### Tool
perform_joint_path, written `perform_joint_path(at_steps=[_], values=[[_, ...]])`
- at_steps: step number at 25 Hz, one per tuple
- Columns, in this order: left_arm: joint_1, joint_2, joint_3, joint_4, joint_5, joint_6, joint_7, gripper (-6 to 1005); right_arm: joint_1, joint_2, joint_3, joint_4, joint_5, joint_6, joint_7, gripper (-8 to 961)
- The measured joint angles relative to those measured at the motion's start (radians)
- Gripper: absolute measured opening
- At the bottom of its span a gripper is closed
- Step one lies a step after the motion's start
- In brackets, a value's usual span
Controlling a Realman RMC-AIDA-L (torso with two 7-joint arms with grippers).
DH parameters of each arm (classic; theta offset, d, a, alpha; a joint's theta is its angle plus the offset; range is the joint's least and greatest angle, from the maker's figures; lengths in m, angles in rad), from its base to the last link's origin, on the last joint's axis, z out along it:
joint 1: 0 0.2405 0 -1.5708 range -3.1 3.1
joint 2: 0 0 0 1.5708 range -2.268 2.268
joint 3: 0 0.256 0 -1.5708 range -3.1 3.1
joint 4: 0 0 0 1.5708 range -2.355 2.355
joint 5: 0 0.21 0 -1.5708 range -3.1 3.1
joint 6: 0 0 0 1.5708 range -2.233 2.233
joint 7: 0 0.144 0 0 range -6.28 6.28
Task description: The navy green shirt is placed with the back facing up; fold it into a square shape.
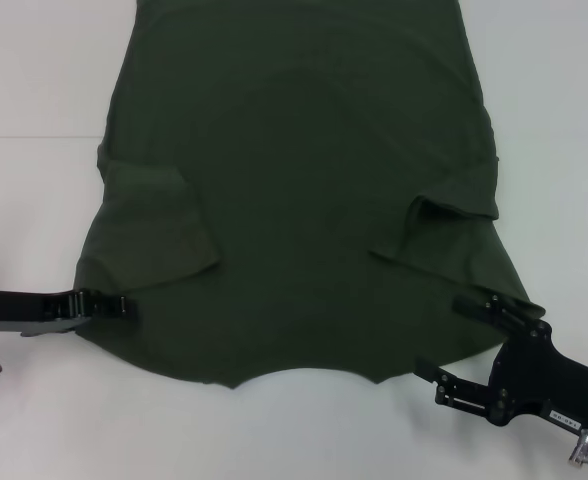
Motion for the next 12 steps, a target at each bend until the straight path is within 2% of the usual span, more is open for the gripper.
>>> perform_joint_path(at_steps=[2,8,12], values=[[0.0,-0.005,0.005,0.007,0.008,-0.007,-0.005,838,-0.002,0.001,0.0,0.0,0.0,-0.003,0.0,942],[0.004,-0.002,0.007,0.014,0.01,-0.009,-0.006,631,-0.006,0.002,0.005,0.001,0.003,-0.005,0.002,941],[0.007,0.0,0.005,0.016,0.008,-0.005,-0.006,440,-0.01,0.003,0.01,0.006,0.01,-0.007,0.004,941]])
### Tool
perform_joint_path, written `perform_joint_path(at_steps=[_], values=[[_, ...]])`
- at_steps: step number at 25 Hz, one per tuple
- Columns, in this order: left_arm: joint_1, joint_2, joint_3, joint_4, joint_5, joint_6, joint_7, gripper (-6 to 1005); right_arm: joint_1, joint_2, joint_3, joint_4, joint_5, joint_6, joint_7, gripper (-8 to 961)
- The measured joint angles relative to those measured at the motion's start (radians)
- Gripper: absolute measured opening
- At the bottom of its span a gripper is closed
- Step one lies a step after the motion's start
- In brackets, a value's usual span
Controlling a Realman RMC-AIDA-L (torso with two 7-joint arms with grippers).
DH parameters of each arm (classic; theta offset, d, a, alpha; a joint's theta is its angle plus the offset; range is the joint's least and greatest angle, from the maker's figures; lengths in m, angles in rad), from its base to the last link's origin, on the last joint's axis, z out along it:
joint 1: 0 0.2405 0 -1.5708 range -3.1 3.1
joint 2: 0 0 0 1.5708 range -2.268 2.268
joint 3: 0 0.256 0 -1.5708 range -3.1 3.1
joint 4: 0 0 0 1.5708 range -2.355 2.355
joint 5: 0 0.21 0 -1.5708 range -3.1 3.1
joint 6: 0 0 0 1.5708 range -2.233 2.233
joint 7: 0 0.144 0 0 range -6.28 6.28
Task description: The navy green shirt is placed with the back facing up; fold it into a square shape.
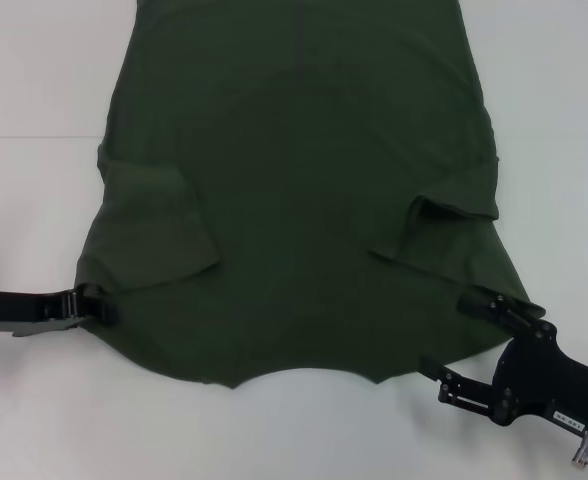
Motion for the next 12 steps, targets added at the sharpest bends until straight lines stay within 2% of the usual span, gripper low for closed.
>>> perform_joint_path(at_steps=[6,9,12], values=[[-0.002,0.002,0.004,-0.004,-0.001,-0.003,0.007,214,-0.003,-0.001,0.044,0.005,0.001,-0.02,0.092,940],[-0.003,0.004,0.005,-0.004,-0.001,-0.003,0.008,124,-0.001,-0.005,0.098,-0.019,0.001,-0.036,0.259,940],[-0.004,0.006,0.005,-0.004,-0.002,-0.002,0.008,42,-0.002,-0.014,0.159,-0.086,-0.001,-0.029,0.526,941]])
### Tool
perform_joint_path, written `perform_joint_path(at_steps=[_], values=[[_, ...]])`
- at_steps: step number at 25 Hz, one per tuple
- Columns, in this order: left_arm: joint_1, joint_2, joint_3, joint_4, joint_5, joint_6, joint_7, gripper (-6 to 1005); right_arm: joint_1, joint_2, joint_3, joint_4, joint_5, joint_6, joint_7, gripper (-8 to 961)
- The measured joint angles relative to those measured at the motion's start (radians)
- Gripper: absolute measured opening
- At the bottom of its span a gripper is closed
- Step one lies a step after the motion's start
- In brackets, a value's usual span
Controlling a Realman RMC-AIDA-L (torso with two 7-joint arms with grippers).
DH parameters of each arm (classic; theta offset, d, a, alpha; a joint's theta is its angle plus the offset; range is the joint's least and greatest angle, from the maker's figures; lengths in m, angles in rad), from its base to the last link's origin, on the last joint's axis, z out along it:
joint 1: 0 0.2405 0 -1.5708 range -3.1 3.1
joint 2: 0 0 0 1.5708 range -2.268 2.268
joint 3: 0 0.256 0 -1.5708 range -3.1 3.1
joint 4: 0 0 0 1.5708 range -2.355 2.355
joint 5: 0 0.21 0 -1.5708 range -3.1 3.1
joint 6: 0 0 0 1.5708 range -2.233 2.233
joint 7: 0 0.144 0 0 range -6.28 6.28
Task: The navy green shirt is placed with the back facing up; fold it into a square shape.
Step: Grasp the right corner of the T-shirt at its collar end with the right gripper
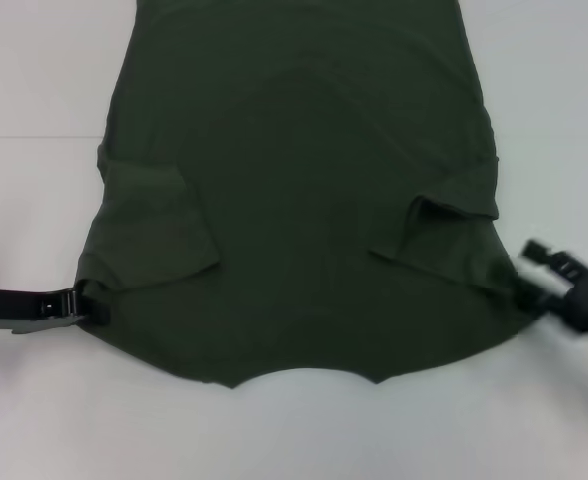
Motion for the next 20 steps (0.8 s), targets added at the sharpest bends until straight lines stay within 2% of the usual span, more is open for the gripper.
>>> perform_joint_path(at_steps=[3,5,8,11,15,19,20], values=[[0.0,0.0,0.0,0.0,0.0,0.001,0.0,42,-0.002,-0.037,0.044,-0.081,-0.019,0.044,0.351,942],[0.0,0.0,-0.001,0.0,-0.001,0.001,0.001,42,0.006,-0.074,0.045,-0.115,-0.056,0.08,0.553,942],[0.0,0.0,-0.002,0.0,-0.001,0.0,0.003,42,0.036,-0.127,0.046,-0.165,-0.164,0.122,0.801,941],[0.0,0.0,-0.004,0.002,-0.001,-0.003,0.004,42,0.092,-0.163,0.046,-0.222,-0.331,0.168,1.008,941],[-0.007,-0.001,-0.003,0.001,-0.001,-0.006,0.012,43,0.195,-0.176,0.048,-0.277,-0.562,0.179,1.151,941],[-0.012,-0.008,-0.004,0.003,-0.001,-0.013,0.018,43,0.303,-0.168,0.048,-0.296,-0.761,0.177,1.235,941],[-0.012,-0.008,-0.004,0.003,-0.001,-0.013,0.018,43,0.303,-0.168,0.048,-0.296,-0.761,0.177,1.235,941]])
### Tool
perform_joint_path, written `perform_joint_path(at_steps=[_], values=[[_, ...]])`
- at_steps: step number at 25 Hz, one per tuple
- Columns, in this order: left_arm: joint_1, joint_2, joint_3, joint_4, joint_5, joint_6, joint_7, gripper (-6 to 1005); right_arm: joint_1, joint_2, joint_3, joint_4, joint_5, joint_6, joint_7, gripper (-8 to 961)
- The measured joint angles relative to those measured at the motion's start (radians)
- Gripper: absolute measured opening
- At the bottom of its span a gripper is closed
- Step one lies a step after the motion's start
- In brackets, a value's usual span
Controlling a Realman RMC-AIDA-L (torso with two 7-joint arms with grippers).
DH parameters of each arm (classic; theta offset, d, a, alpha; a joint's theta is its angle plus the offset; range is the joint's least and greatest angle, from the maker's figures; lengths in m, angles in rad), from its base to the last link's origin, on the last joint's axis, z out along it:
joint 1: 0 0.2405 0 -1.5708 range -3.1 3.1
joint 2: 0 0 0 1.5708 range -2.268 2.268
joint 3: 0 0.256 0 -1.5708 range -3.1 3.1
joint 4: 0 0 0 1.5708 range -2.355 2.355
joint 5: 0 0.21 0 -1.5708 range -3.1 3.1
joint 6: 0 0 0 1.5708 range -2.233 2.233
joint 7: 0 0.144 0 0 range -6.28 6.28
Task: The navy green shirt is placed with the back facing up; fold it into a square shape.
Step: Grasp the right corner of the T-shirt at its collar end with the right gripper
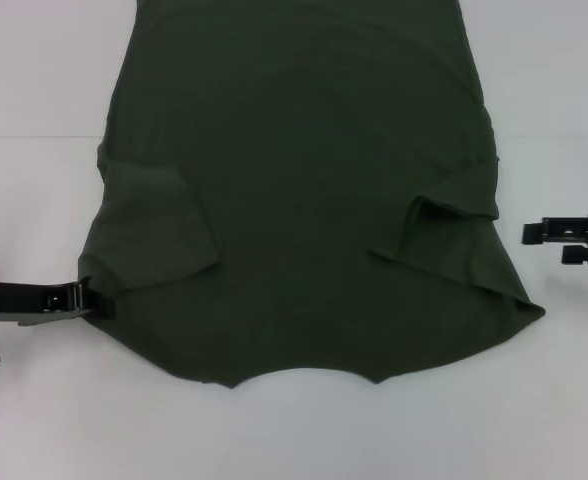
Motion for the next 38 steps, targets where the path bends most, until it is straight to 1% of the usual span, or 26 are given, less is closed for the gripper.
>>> perform_joint_path(at_steps=[4,7,9,10,11,12,17,28,38], values=[[0.0,0.0,0.002,0.001,0.0,-0.005,0.002,43,0.058,0.004,-0.004,-0.074,-0.147,-0.032,0.085,942],[0.0,0.003,0.001,0.002,-0.002,-0.004,0.009,43,0.077,0.006,-0.008,-0.134,-0.2,-0.067,0.127,942],[0.0,0.005,-0.002,0.001,-0.014,-0.004,0.02,43,0.097,0.007,-0.008,-0.152,-0.249,-0.081,0.149,942],[0.0,0.005,-0.002,0.0,-0.019,-0.004,0.024,43,0.113,0.012,-0.009,-0.155,-0.291,-0.086,0.163,942],[0.0,0.005,-0.001,-0.001,-0.022,-0.005,0.026,43,0.113,0.012,-0.009,-0.155,-0.291,-0.086,0.163,942],[0.0,0.005,0.001,-0.001,-0.022,-0.005,0.026,43,0.127,0.018,-0.016,-0.15,-0.314,-0.088,0.17,942],[-0.001,0.006,0.005,0.002,-0.023,-0.003,0.027,43,0.133,0.027,-0.045,-0.122,-0.327,-0.072,0.172,942],[0.006,0.007,-0.002,-0.002,-0.038,-0.005,0.043,44,0.13,0.022,-0.112,-0.004,-0.33,0.008,0.17,941],[0.009,0.008,-0.003,-0.003,-0.041,-0.005,0.043,44,0.151,0.041,-0.141,0.026,-0.331,0.048,0.166,941]])
